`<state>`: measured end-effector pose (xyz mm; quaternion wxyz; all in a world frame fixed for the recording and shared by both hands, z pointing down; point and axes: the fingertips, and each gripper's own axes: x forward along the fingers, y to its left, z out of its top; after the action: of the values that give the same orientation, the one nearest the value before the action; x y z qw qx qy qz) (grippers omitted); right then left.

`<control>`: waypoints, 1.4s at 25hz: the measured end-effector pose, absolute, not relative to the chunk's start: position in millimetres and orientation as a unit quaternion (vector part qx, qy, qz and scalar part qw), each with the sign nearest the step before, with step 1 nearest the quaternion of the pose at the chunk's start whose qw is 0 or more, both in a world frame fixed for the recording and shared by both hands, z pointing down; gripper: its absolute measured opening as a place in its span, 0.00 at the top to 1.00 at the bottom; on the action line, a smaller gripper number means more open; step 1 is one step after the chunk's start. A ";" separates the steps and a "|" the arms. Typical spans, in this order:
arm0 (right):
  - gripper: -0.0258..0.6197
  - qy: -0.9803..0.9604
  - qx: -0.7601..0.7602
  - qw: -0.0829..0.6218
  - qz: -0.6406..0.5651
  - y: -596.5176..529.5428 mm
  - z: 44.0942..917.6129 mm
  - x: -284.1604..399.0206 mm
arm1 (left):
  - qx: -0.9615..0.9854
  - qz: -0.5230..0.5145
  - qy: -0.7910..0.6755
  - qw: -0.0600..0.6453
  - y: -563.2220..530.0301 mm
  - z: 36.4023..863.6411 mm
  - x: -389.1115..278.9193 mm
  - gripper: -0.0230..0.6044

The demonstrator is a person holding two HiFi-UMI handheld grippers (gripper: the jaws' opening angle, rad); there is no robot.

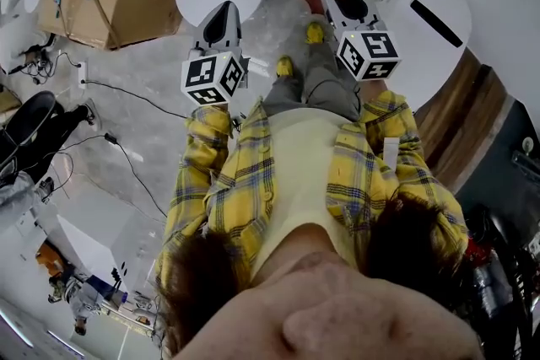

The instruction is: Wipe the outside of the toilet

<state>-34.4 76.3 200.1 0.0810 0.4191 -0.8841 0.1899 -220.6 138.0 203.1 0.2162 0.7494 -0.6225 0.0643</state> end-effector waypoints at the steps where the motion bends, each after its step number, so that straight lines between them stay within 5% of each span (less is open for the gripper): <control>1: 0.77 -0.885 0.417 0.080 0.192 67.7 202.4 -35.0 | 0.749 0.066 -0.624 0.215 132.7 204.0 -219.2 0.95; 35: 0.77 -0.905 0.351 0.066 0.232 -135.4 282.0 -49.5 | 0.727 0.111 -0.643 0.213 -90.2 280.0 -177.0 0.95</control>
<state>-49.5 -135.4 282.0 0.0662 0.3510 -0.9048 0.2320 -177.0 -90.2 280.0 0.2132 0.7274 -0.6428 0.1111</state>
